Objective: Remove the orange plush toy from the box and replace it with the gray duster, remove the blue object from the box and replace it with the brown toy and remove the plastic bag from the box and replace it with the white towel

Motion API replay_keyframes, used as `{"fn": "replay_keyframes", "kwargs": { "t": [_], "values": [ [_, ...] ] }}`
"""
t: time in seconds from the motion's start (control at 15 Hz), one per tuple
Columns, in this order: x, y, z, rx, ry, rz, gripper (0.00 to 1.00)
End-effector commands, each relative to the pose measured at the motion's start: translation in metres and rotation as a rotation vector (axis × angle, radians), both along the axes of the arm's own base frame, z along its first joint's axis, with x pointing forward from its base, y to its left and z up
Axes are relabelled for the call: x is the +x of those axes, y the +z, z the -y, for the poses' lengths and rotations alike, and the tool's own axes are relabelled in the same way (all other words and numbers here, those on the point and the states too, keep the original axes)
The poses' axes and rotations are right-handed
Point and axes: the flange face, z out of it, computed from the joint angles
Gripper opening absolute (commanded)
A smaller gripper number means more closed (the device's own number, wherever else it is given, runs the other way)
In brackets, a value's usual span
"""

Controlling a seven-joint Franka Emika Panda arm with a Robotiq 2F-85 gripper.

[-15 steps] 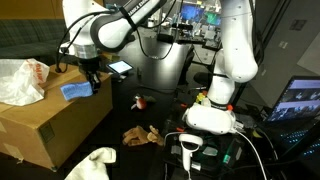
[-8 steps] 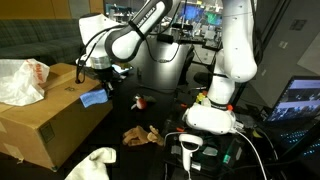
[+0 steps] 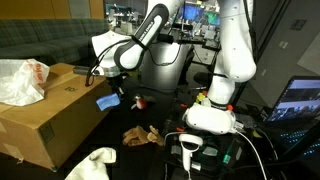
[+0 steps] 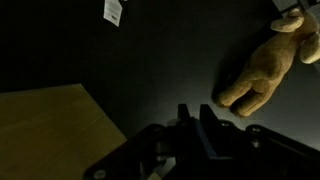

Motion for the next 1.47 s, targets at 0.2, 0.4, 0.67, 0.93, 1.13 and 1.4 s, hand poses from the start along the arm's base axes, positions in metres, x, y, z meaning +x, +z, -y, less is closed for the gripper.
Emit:
{"fn": "replay_keyframes", "kwargs": {
  "t": [0.2,0.4,0.67,0.93,1.13,1.4],
  "values": [
    [-0.009,-0.024,0.031,-0.005,-0.002,0.026,0.74],
    [-0.016,-0.027,0.038,0.008,-0.029,0.035,0.96],
    [-0.041,-0.031,0.050,0.019,-0.108,0.059,1.00],
    [-0.081,-0.042,0.064,0.038,-0.242,0.097,1.00],
    [-0.118,-0.051,0.075,0.059,-0.369,0.132,1.00],
    [-0.145,-0.063,0.076,0.096,-0.480,0.159,1.00]
  ]
}}
